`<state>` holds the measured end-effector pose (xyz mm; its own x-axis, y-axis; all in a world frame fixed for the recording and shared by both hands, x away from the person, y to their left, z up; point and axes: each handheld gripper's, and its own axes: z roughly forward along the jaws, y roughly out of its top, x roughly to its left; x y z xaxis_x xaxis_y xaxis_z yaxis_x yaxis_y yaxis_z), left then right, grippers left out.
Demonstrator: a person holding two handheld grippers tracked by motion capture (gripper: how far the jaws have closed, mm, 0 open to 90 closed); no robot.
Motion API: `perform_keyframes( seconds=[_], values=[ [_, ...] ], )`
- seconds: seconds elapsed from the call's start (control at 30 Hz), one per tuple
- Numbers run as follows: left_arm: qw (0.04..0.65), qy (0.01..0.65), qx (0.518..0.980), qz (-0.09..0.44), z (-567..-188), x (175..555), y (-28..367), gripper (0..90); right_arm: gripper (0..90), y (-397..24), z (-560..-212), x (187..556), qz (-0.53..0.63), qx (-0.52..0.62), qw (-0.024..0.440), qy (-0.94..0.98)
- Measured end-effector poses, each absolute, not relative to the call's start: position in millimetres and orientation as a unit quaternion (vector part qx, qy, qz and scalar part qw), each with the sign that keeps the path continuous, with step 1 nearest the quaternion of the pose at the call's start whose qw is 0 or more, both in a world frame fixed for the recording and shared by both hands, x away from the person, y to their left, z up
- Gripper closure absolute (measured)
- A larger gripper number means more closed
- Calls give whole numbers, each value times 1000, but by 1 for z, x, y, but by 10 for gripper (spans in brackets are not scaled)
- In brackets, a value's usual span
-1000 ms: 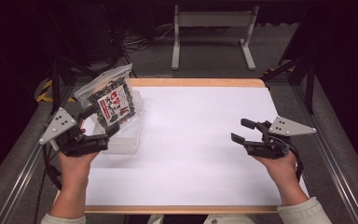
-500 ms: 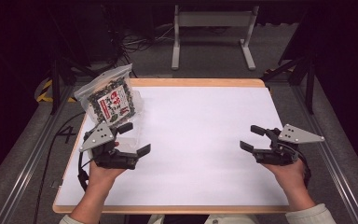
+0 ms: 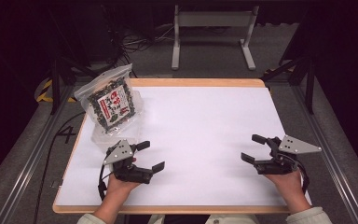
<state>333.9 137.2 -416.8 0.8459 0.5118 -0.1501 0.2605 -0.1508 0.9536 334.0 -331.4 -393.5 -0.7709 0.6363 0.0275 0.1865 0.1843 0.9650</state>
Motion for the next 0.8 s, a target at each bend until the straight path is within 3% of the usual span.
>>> perform_keyframes(
  seconds=[0.33, 0.53, 0.8],
  values=[
    [555, 243, 785, 126, -442, 336, 116, 84, 155, -333, -427, 340, 550, 301, 180, 758],
    [544, 258, 791, 111, -447, 342, 113, 43, 162, -330, -432, 343, 533, 306, 154, 774],
    [537, 265, 791, 122, -447, 342, 114, 18, 113, -330, -435, 345, 522, 316, 155, 777]
  ],
)
